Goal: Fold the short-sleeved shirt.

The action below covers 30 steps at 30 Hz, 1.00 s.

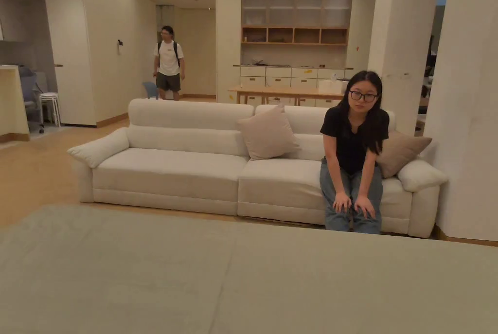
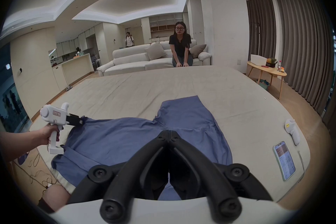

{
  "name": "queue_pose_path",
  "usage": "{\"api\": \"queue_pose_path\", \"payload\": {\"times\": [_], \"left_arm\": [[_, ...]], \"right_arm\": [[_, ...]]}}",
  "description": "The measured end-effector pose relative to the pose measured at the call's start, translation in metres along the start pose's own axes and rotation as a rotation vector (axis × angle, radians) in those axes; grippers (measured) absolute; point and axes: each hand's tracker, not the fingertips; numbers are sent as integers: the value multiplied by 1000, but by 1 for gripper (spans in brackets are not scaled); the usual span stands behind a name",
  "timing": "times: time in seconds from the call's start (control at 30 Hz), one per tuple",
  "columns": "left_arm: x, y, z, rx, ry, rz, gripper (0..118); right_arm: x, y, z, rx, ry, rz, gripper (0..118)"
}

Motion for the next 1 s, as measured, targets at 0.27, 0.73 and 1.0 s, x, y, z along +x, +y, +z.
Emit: {"api": "queue_pose_path", "payload": {"times": [0.27,0.73,1.0], "left_arm": [[-24,15,37,118,-82,127,2],[-16,17,42,130,-80,69,2],[-14,18,44,109,-73,50,2]], "right_arm": [[14,-1,-38,-55,20,12,1],[110,28,-220,-370,0,-78,116],[130,15,-265,-496,-154,-127,116]]}}
